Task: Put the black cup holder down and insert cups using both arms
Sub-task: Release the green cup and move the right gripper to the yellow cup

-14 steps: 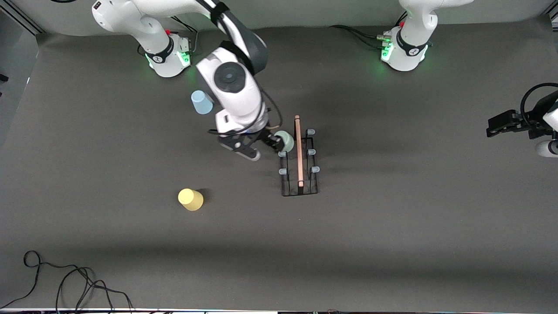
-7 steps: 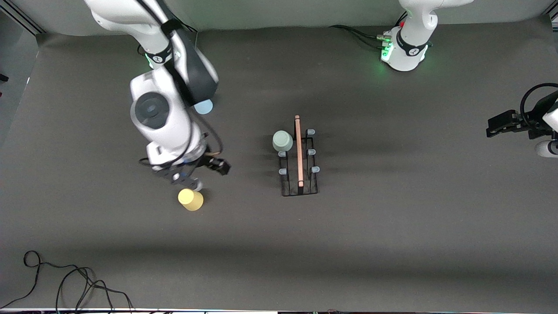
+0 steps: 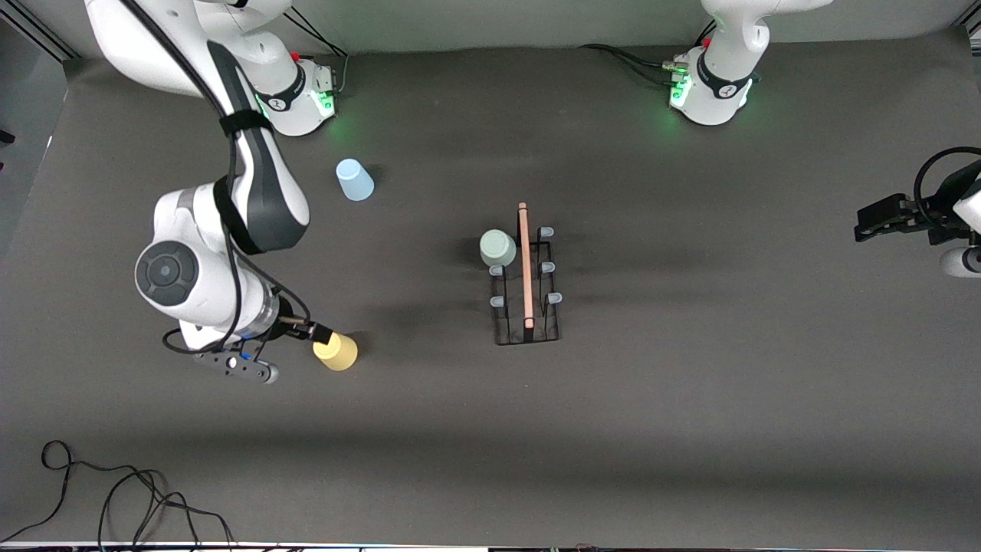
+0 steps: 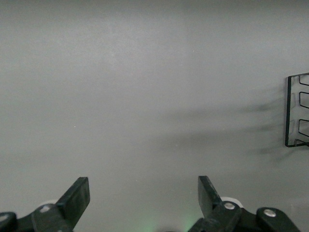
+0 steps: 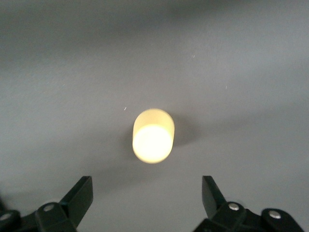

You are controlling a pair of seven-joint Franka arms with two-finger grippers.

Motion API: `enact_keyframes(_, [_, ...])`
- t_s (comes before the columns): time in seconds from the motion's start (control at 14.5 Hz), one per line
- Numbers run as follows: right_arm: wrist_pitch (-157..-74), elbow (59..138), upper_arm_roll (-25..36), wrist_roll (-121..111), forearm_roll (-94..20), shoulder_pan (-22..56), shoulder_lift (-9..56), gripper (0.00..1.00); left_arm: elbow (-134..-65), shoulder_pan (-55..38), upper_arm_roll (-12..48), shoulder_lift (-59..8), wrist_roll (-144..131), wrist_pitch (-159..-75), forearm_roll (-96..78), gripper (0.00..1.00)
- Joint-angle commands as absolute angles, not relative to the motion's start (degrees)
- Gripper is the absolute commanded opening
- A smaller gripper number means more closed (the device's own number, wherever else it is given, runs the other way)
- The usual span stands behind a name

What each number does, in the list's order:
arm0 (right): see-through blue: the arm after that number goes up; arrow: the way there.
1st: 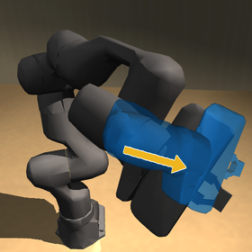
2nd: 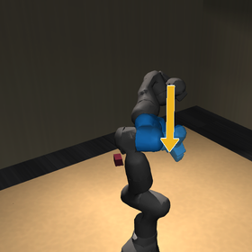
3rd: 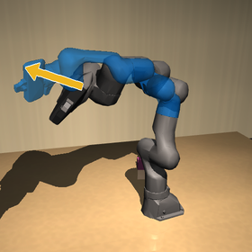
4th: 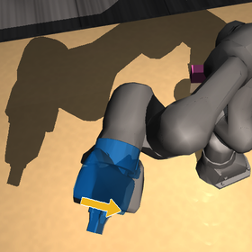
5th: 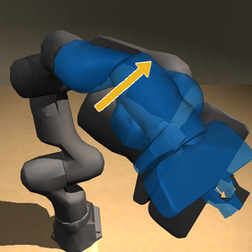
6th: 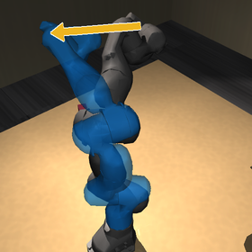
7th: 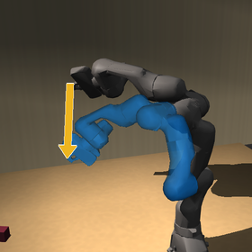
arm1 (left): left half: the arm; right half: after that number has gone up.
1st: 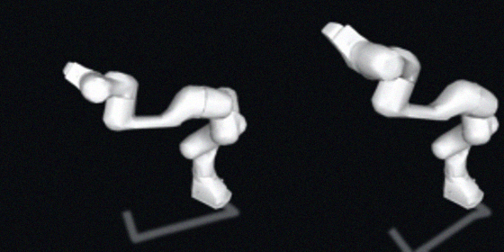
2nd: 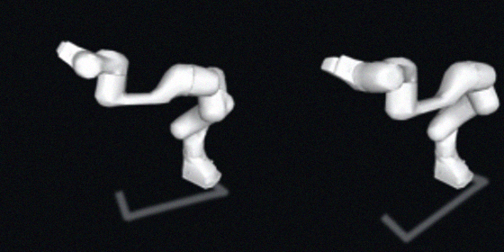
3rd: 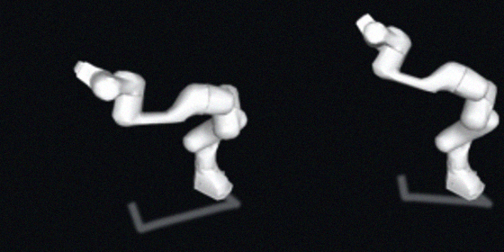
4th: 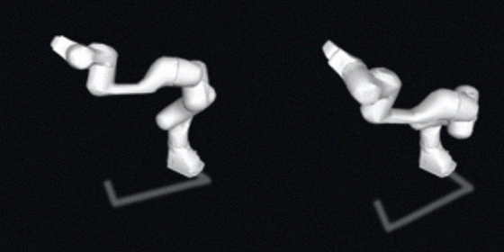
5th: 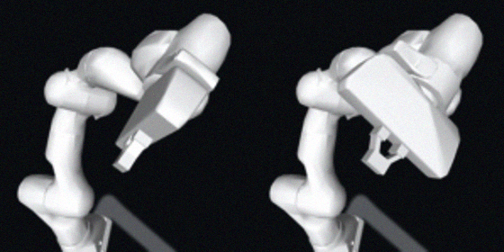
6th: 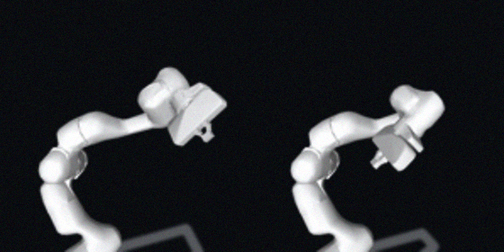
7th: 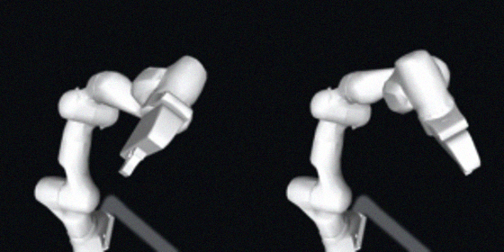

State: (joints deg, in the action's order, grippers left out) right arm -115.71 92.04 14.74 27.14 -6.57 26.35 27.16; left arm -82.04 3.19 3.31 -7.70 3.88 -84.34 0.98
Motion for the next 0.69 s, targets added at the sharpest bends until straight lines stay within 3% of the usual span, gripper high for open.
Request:
enact_keyframes(0.0, [-119.78,91.23,14.41,24.79,-7.21,25.14,30.84,1.0,-82.35,2.99,3.25,-7.47,3.52,-84.73,1.41,1.0])
enact_keyframes(0.35, [-127.95,91.84,13.8,24.87,-7.56,25.49,37.61,1.0,-82.35,3.25,3.34,-7.38,4.04,-85.08,0.44,0.98])
enact_keyframes(0.62, [-132.8,95.35,13.71,22.51,-10.28,25.58,38.23,1.0,-82.44,3.25,3.25,-7.47,4.48,-85.34,0.53,0.98])
